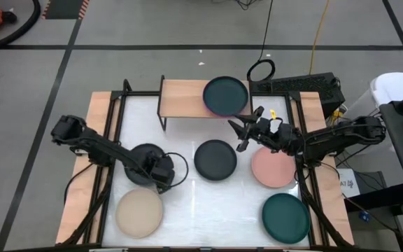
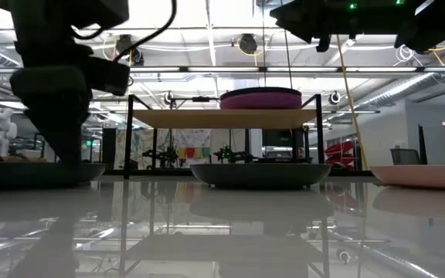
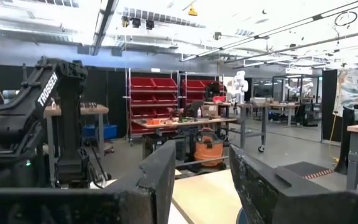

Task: Place and stack plates onto a shelf
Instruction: Stack the left black plate on top of the blue plate on the shelf

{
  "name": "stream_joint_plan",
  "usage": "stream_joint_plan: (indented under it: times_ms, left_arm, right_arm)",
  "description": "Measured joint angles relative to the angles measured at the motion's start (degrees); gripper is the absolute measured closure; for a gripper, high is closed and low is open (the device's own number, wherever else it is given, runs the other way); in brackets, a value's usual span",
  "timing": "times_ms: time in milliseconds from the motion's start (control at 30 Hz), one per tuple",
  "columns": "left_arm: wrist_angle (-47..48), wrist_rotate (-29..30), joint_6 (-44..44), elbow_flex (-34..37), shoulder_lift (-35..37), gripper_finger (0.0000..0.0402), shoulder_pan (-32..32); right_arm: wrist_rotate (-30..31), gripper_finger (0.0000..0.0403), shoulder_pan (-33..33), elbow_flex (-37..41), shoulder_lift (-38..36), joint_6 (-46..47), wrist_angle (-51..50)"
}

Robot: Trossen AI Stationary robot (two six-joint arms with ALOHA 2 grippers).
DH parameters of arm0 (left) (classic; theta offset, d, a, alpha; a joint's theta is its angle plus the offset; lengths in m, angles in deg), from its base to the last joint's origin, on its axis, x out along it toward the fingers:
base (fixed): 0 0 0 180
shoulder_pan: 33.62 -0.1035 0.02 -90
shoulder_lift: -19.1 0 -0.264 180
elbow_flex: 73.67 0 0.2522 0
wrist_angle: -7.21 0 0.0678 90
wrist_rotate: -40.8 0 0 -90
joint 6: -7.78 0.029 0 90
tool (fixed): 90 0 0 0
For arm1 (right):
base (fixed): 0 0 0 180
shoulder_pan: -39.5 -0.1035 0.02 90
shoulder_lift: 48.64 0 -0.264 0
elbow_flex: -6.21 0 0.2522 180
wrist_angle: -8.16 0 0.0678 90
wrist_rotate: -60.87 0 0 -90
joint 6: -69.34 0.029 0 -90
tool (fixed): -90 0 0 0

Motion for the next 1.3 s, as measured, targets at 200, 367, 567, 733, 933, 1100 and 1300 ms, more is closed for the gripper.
stream_joint_plan:
  times_ms: [200,367,567,733,933,1100,1300]
  left_arm:
    - [1.7,0.4,-0.7,-0.7,-2.4,0.0220,-1.5]
    - [2.6,1.5,-0.2,-0.8,-2.7,0.0220,-2.2]
    - [2.8,3.4,1.7,-0.8,-2.7,0.0220,-3.4]
    - [0.6,3.4,4.8,-0.8,-2.7,0.0225,-3.6]
    - [0.6,3.4,6.2,-0.8,-2.7,0.0306,-3.9]
    - [0.5,2.5,12.3,-1.2,-2.6,0.0388,-3.7]
    - [1.1,1.0,21.1,-5.9,0.1,0.0392,0.1]
  right_arm:
    - [0.0,0.0271,0.0,0.0,0.0,0.5,0.3]
    - [0.0,0.0271,0.0,0.0,0.0,1.5,0.2]
    - [0.0,0.0271,0.0,0.0,0.0,1.6,-0.3]
    - [0.0,0.0271,0.0,0.0,0.0,1.6,-1.0]
    - [0.0,0.0271,0.0,0.0,0.0,2.2,-1.4]
    - [0.0,0.0271,0.0,0.0,0.0,2.2,-1.5]
    - [0.0,0.0271,0.0,0.0,0.0,1.5,-1.4]
